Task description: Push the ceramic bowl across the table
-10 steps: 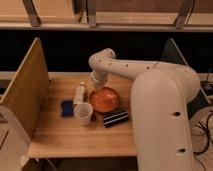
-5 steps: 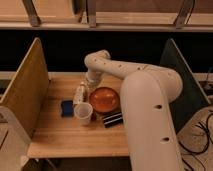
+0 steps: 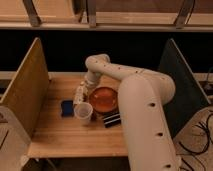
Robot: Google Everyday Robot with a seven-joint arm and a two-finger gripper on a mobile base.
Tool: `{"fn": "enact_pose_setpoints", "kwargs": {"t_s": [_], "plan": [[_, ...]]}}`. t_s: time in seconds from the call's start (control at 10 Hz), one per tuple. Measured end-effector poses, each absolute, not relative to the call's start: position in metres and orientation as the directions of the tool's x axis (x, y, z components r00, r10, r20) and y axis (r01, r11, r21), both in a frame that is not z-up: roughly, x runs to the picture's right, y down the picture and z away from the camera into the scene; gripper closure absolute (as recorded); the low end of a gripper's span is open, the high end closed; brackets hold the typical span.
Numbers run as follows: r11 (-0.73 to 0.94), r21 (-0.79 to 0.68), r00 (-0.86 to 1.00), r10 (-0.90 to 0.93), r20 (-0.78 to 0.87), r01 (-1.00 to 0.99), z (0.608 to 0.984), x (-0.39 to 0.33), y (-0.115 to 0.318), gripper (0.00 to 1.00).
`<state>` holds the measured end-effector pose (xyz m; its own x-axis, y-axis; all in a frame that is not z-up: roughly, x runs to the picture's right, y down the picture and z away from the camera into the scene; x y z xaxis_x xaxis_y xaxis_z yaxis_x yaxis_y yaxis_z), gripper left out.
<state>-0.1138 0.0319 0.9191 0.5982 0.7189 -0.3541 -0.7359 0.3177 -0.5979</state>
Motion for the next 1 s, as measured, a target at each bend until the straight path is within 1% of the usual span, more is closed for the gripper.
{"fn": "enact_pose_setpoints", "kwargs": {"t_s": [0.5, 0.7, 1.0], "plan": [[0.288, -0.642, 0.628, 0.67, -0.395, -0.711, 0.935, -0.112, 0.051, 1.0], [0.261, -0.602, 0.59, 0.672, -0.449, -0.755, 0.941, -0.085, 0.051, 1.0], [0.22, -0.478, 0.482, 0.688, -0.543, -0.851, 0.941, -0.025, 0.045, 1.0]]}}
